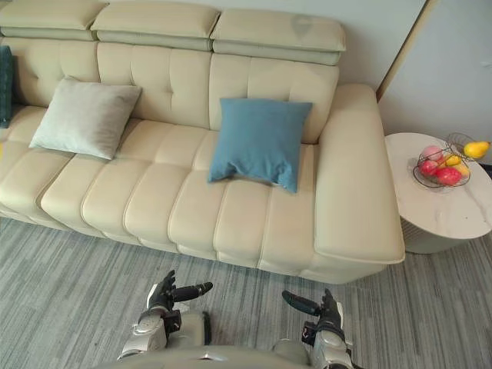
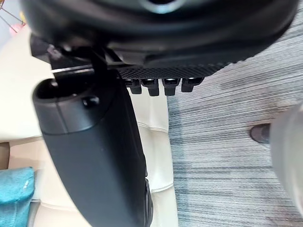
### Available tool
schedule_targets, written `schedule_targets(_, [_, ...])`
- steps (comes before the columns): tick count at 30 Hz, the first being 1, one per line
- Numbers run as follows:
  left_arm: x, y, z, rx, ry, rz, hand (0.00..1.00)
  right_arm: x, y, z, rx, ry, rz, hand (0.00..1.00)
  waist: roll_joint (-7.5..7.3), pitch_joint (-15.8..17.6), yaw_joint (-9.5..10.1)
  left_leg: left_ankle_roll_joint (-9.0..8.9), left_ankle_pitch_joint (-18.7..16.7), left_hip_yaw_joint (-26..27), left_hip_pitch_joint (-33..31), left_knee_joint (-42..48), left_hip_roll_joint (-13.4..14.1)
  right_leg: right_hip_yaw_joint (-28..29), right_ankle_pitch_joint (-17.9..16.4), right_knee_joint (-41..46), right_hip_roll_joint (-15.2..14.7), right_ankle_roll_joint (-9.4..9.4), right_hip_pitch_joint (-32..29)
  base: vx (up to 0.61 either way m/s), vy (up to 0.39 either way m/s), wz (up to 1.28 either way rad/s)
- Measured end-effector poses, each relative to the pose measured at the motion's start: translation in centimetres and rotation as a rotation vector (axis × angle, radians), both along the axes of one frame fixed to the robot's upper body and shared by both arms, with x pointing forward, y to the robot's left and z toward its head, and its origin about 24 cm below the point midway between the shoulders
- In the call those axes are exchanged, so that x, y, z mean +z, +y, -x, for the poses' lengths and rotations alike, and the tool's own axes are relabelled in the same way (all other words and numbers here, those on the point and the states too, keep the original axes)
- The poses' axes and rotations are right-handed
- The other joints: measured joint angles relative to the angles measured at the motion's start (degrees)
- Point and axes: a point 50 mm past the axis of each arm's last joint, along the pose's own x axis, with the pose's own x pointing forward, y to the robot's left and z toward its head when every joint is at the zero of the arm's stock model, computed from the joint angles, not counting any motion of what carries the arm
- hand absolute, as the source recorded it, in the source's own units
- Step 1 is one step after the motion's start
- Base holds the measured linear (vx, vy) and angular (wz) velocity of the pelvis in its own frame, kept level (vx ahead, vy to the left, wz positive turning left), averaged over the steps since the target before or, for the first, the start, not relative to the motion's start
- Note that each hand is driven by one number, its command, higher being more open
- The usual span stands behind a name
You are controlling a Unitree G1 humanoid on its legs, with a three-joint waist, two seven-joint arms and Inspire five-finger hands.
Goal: Pick up cushions and gather them together orderly.
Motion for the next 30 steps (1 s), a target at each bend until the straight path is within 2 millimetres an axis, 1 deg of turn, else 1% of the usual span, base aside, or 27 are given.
schedule_targets(1, [0.0,0.8,0.2,0.001,0.008,-0.022,1.0,-0.4,1.0,0.4,0.002,0.02,-0.036,1.0,-1.81,-0.96,-0.19,1.03,1.72,1.2,1.04,-3.28,-1.67,0.86,0.53,-1.64,-0.79,0.15,-0.17,-0.11,0.199,-0.12])
schedule_targets(2, [-0.1,1.2,0.5,0.0,0.019,-0.034,1.0,-0.5,1.4,0.6,0.003,0.03,-0.052,1.0,-2.4,-1.35,-0.19,1.48,2.66,2.09,2.14,-5.37,-2.53,1.21,0.63,-2.63,-0.96,0.13,0.05,-0.05,0.112,-0.19])
schedule_targets(3, [-0.2,1.5,1.0,-0.007,0.035,-0.046,1.0,-0.6,1.5,0.8,0.001,0.036,-0.062,1.0,-2.58,-1.5,-0.35,1.95,3.64,2.66,3.63,-7.44,-3.52,2.07,1.09,-3.81,-1.0,-0.25,0.79,-0.05,0.104,-0.1])
schedule_targets(4, [-0.6,1.6,1.7,-0.028,0.067,-0.06,1.0,-0.6,1.1,1.0,-0.002,0.042,-0.055,1.0,-2.13,-1.94,-1.26,2.82,5.3,2.95,5.44,-10.99,-5.18,3.29,2.29,-5.59,-1.32,-0.62,1.98,-0.09,0.108,0.07])
schedule_targets(5, [-1.0,1.5,2.6,-0.056,0.107,-0.073,1.0,-0.7,0.5,1.4,-0.02,0.055,-0.045,1.0,-1.37,-2.81,-1.79,3.2,7.58,3.12,7.44,-15.79,-7.09,3.8,4.4,-7.22,-1.66,-0.72,2.55,-0.08,0.08,0.14])
schedule_targets(6, [-1.1,1.5,2.8,-0.067,0.121,-0.078,1.0,-0.8,0.3,1.6,-0.031,0.061,-0.044,1.0,-1.23,-3.18,-1.8,3.15,8.33,3.14,7.88,-17.1,-7.49,3.8,4.8,-7.76,-1.8,-0.78,2.58,-0.06,0.052,0.1])
schedule_targets(8, [-1.4,1.7,3.3,-0.068,0.147,-0.081,1.0,-0.8,-0.2,1.9,-0.047,0.071,-0.035,1.0,-0.43,-3.62,-1.8,3.12,9.9,2.92,8.45,-19.51,-7.93,3.64,5.41,-8.94,-1.77,-0.49,2.62,-0.02,-0.004,0.06])
schedule_targets(9, [-1.5,2.1,3.6,-0.068,0.164,-0.09,1.0,-1.0,-0.6,2.4,-0.061,0.096,-0.034,1.0,-0.13,-3.94,-1.81,2.99,11.74,2.56,9.83,-22.28,-8.25,3.36,5.89,-9.98,-1.27,-0.79,3.17,0.0,-0.042,0.08])
schedule_targets(12, [-1.5,2.2,3.8,-0.068,0.173,-0.09,1.0,-1.2,-0.9,3.1,-0.081,0.121,-0.034,1.0,-0.42,-3.85,-1.87,3.07,13.43,2.4,12.3,-25.29,-8.02,3.29,6.04,-10.72,-0.57,-1.02,4.48,0.02,-0.04,-0.01])
schedule_targets(15, [-1.7,2.2,4.0,-0.069,0.184,-0.082,1.0,-1.2,-1.4,3.3,-0.081,0.129,-0.024,1.0,-0.49,-4.22,-2.2,2.94,14.19,2.38,13.39,-27.1,-7.78,3.4,6.37,-11.56,0.0,-1.13,4.92,0.05,-0.032,-0.07])
schedule_targets(17, [-1.8,2.2,4.3,-0.067,0.198,-0.075,1.0,-1.2,-1.6,3.3,-0.094,0.129,-0.02,1.0,-1.16,-4.09,-2.79,2.86,14.41,2.36,14.07,-28.0,-7.84,3.4,6.48,-12.18,0.14,-1.17,5.51,0.07,-0.012,-0.02])
schedule_targets(18, [-1.9,2.7,4.7,-0.028,0.215,-0.071,1.0,-1.4,-1.6,3.6,-0.116,0.148,-0.033,1.0,-1.22,-3.49,-3.05,2.77,14.5,2.54,18.18,-31.38,-8.4,3.45,6.21,-14.06,0.15,-2.02,8.61,0.03,-0.003,-0.01])
schedule_targets(30, [-2.0,2.8,4.8,-0.012,0.214,-0.063,1.0,-1.5,-1.6,3.8,-0.118,0.157,-0.035,1.0,-1.25,-3.24,-3.02,2.78,14.51,2.5,18.61,-31.38,-8.41,3.28,6.22,-14.01,0.13,-2.01,9.18,0.0,0.0,0.0])
